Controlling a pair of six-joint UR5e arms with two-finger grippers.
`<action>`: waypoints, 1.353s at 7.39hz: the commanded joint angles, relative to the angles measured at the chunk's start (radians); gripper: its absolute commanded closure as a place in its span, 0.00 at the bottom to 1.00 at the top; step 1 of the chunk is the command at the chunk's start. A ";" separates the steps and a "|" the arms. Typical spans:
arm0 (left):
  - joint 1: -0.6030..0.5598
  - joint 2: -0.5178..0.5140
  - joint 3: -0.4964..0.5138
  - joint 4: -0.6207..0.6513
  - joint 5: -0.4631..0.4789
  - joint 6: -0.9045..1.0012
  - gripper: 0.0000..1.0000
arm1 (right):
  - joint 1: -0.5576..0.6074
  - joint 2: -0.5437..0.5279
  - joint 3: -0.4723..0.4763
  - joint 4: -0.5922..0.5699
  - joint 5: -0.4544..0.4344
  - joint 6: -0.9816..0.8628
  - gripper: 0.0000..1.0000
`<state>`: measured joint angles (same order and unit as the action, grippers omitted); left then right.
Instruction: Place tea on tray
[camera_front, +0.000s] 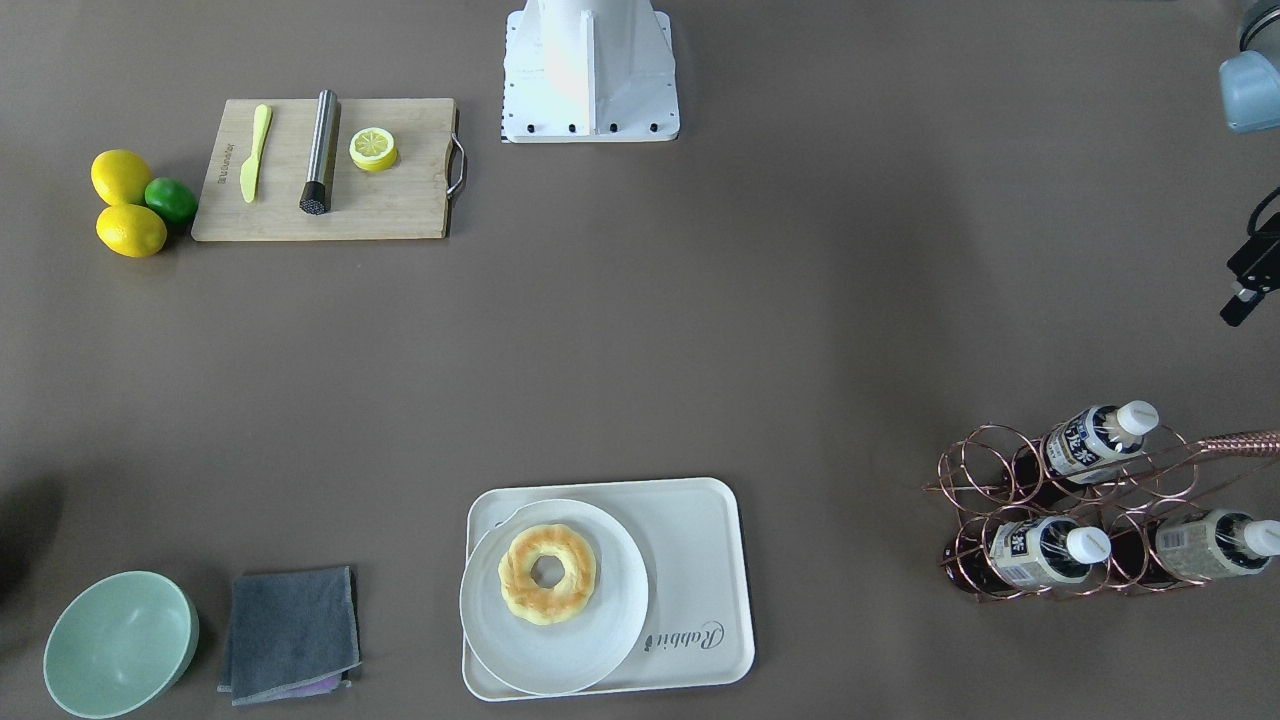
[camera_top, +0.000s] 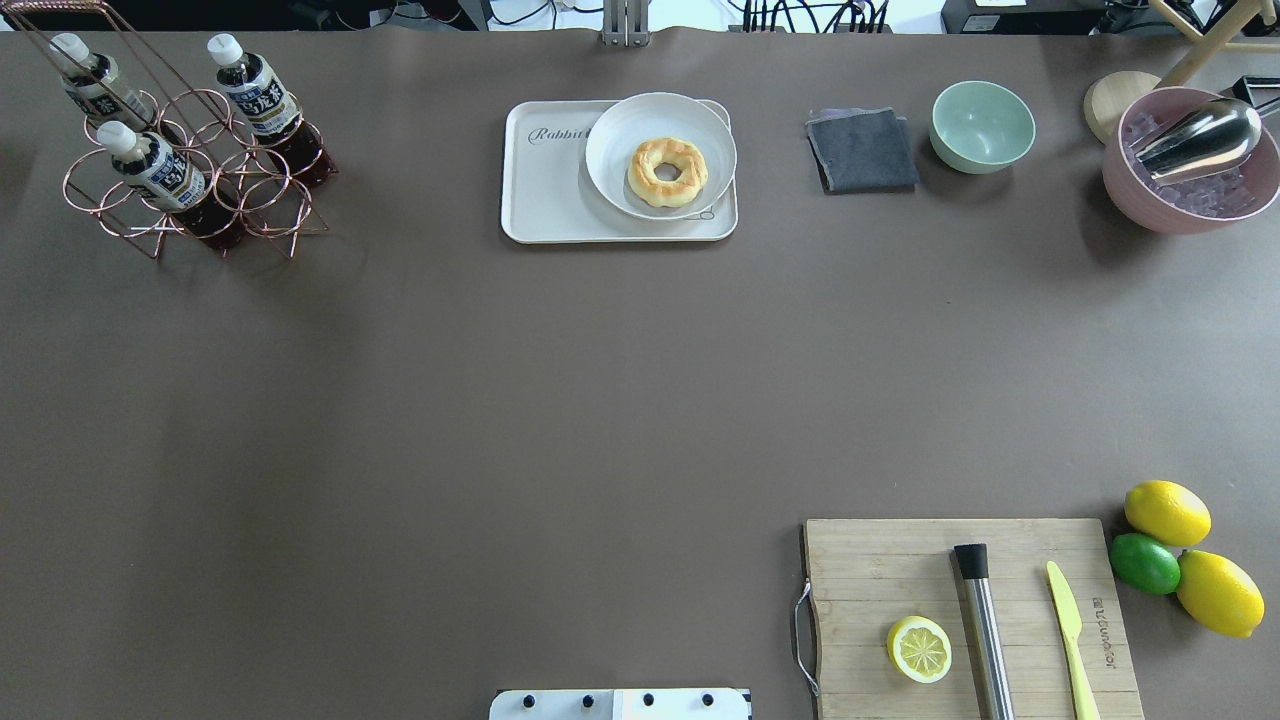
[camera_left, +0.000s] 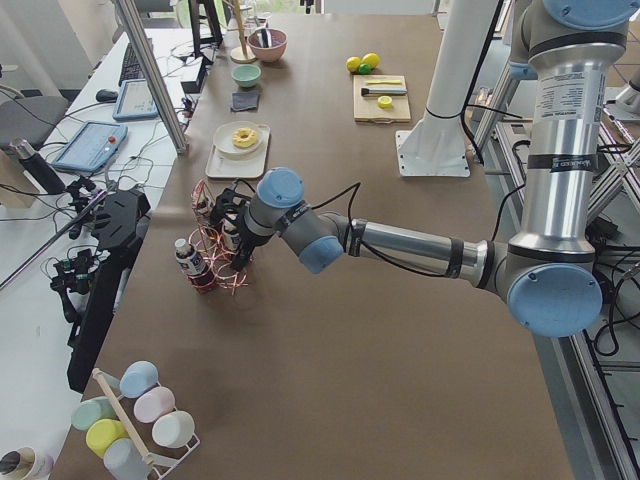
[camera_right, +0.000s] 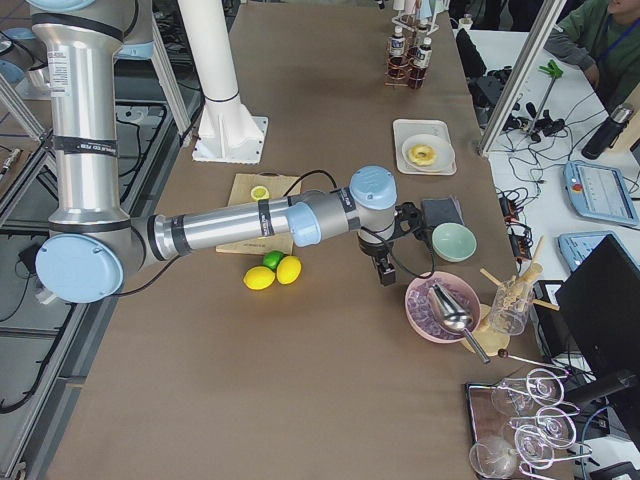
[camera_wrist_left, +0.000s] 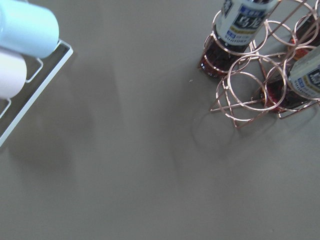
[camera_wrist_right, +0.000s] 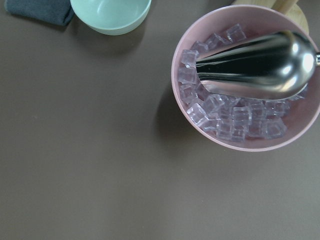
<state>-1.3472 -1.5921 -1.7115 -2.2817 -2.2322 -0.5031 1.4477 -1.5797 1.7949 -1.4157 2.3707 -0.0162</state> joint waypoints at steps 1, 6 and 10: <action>0.117 -0.032 -0.013 -0.085 0.175 -0.132 0.01 | -0.093 0.033 -0.011 0.104 -0.017 0.111 0.00; 0.317 -0.034 -0.019 -0.190 0.543 -0.351 0.02 | -0.105 0.033 -0.008 0.113 -0.018 0.140 0.00; 0.322 -0.065 0.012 -0.193 0.560 -0.336 0.04 | -0.105 0.033 -0.006 0.113 -0.018 0.140 0.00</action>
<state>-1.0270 -1.6446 -1.7088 -2.4753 -1.6788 -0.8427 1.3423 -1.5463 1.7873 -1.3024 2.3531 0.1240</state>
